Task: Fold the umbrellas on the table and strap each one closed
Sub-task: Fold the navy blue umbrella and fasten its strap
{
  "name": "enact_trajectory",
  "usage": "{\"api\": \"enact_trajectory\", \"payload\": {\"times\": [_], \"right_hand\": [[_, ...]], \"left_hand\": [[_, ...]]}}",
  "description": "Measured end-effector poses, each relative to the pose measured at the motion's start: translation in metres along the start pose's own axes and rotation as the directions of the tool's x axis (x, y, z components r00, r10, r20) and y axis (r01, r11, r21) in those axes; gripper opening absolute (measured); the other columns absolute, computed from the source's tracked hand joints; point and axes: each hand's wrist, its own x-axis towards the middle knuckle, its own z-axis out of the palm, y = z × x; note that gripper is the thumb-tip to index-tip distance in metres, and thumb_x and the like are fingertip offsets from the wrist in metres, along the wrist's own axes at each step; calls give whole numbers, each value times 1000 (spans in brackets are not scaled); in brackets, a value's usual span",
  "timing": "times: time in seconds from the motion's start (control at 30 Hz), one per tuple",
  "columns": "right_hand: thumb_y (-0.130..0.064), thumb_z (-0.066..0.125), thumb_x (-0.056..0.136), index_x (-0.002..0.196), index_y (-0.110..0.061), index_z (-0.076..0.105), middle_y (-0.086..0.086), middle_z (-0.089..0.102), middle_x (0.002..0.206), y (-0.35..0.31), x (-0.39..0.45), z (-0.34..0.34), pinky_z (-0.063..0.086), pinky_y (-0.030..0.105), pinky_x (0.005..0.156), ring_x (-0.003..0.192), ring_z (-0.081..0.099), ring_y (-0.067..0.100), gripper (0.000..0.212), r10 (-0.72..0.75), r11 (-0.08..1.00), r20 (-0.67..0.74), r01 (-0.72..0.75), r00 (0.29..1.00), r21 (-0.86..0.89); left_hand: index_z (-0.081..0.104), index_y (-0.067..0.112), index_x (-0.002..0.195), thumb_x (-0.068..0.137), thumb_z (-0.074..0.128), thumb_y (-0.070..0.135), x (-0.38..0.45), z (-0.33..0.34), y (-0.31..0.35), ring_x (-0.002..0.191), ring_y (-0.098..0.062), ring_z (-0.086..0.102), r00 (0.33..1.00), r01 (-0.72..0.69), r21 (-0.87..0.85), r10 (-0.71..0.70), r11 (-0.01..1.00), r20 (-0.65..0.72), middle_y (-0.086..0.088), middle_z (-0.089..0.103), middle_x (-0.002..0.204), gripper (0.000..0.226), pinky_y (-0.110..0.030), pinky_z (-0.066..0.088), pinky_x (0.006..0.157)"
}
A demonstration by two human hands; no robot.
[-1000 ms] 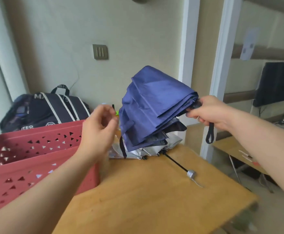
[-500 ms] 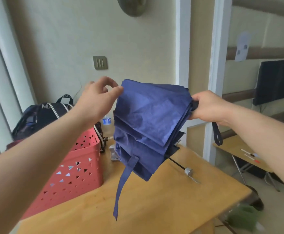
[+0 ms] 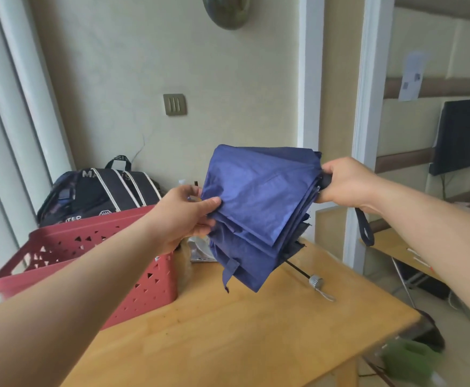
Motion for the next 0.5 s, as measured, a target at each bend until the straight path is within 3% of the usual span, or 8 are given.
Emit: {"api": "enact_trajectory", "payload": {"times": [0.1, 0.2, 0.3, 0.33, 0.43, 0.5], "right_hand": [[-25, 79, 76, 92, -24, 74, 1, 75, 91, 0, -8, 3, 58, 41, 86, 90, 71, 24, 17, 5, 1000, -13, -5, 1000, -21], [-15, 70, 88, 106, -23, 67, -4, 70, 98, 8, -11, 15, 54, 31, 78, 91, 66, 15, 19, -19, 1000, 63, 18, 998, 10], [-15, 75, 88, 111, -27, 59, -4, 67, 107, 29, 0, 35, 56, 38, 88, 97, 66, 18, 31, -48, 990, 182, 71, 982, -123], [-18, 76, 88, 109, -30, 56, -4, 64, 111, 37, 5, 42, 55, 42, 91, 100, 65, 20, 32, -45, 978, 200, 84, 979, -192], [-21, 73, 89, 109, -34, 50, -2, 53, 119, 52, 24, 56, 52, 42, 87, 104, 59, 28, 34, -71, 924, 121, 111, 990, -366], [-14, 70, 88, 101, -38, 46, -4, 49, 114, 53, 39, 56, 49, 40, 78, 101, 55, 29, 37, -144, 914, -34, 120, 989, -389]], "left_hand": [[67, 8, 110, 98, 66, 13, -2, 4, 3, 71, -22, 68, 995, 87, -182, -74, 979, 73, -10, 68, 87, 13, -34, 59, 68], [68, 5, 111, 87, 54, 11, 0, 8, 5, 87, -32, 71, 961, 252, -455, -167, 854, 219, -12, 69, 105, 28, -45, 62, 79], [67, -2, 124, 92, 48, 10, 11, 21, 1, 98, -38, 75, 928, 365, -582, -238, 727, 286, -20, 71, 123, 39, -55, 62, 85], [66, -4, 125, 96, 48, 8, 17, 28, -1, 93, -36, 76, 928, 369, -588, -257, 720, 269, -23, 73, 117, 36, -52, 63, 81], [63, -7, 110, 106, 38, 0, 45, 44, -8, 53, -25, 70, 917, 388, -620, -351, 681, 188, -21, 70, 80, 27, -40, 61, 48], [63, -7, 118, 107, 30, -3, 62, 54, -9, 59, -32, 74, 920, 375, -642, -355, 668, 168, -26, 72, 92, 35, -47, 62, 49]]}}
